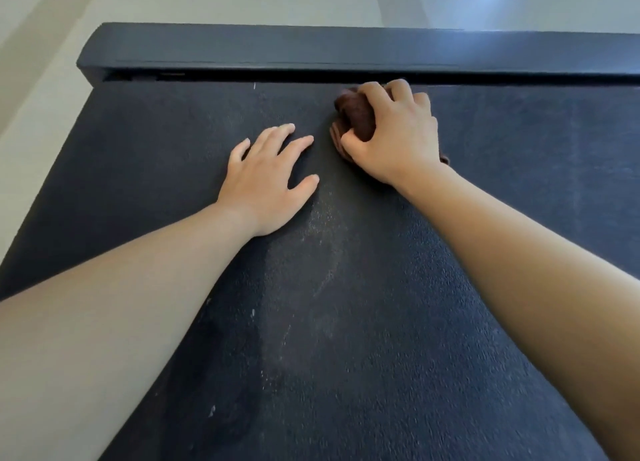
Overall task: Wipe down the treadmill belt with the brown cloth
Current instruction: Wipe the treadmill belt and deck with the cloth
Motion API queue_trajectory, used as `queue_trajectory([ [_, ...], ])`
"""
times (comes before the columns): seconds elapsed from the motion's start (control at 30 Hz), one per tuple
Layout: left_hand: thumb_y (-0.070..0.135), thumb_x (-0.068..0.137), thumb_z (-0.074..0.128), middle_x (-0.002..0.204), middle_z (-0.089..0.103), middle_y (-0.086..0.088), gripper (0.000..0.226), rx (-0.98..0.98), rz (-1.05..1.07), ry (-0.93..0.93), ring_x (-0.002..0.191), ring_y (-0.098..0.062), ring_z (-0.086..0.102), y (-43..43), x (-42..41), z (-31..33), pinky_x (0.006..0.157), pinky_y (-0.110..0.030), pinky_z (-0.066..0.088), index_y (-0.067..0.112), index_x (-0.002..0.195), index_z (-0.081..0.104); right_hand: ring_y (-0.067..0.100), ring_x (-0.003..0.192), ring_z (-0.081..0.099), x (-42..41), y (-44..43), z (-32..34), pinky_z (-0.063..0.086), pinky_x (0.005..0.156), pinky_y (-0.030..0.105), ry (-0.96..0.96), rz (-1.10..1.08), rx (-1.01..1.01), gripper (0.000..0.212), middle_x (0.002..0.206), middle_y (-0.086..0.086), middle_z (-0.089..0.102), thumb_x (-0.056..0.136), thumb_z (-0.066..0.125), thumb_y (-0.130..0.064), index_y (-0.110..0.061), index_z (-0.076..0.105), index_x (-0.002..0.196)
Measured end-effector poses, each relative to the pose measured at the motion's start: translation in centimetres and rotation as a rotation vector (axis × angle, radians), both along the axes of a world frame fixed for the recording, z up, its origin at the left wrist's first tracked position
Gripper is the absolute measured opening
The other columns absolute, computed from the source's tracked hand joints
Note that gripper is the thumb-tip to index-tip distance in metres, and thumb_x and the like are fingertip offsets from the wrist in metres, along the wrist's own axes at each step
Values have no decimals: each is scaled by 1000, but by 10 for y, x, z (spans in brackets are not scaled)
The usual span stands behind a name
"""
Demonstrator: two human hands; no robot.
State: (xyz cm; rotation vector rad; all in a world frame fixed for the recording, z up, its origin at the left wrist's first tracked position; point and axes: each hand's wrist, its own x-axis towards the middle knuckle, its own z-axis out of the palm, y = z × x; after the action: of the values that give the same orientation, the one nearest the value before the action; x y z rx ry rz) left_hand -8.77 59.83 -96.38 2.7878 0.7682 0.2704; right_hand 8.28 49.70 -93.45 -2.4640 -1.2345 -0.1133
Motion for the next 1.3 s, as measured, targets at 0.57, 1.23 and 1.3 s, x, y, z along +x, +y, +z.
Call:
queue_trajectory([
  [0.57, 41, 95, 37, 157, 17, -1, 55, -50, -139, 96, 145, -21, 12, -57, -162, 18, 115, -44, 11, 25, 147, 27, 38, 106, 48, -218, -152, -1, 47, 75, 44, -36, 250, 52, 52, 124, 5, 52, 70, 60, -51, -26, 57, 116],
  [1.23, 30, 96, 44, 153, 28, -3, 47, -26, -84, 39, 142, -25, 22, -90, -232, 17, 113, -46, 18, 22, 142, 38, 39, 109, 46, -281, -185, 6, 47, 78, 46, 8, 311, 11, 54, 127, 6, 50, 72, 53, -53, -26, 56, 119],
  [1.3, 29, 96, 45, 153, 29, -4, 47, -21, -86, 41, 142, -26, 24, -90, -232, 17, 113, -47, 20, 21, 142, 38, 39, 109, 47, -294, -201, 6, 48, 76, 46, 1, 341, -2, 54, 127, 7, 51, 70, 57, -51, -25, 58, 117],
])
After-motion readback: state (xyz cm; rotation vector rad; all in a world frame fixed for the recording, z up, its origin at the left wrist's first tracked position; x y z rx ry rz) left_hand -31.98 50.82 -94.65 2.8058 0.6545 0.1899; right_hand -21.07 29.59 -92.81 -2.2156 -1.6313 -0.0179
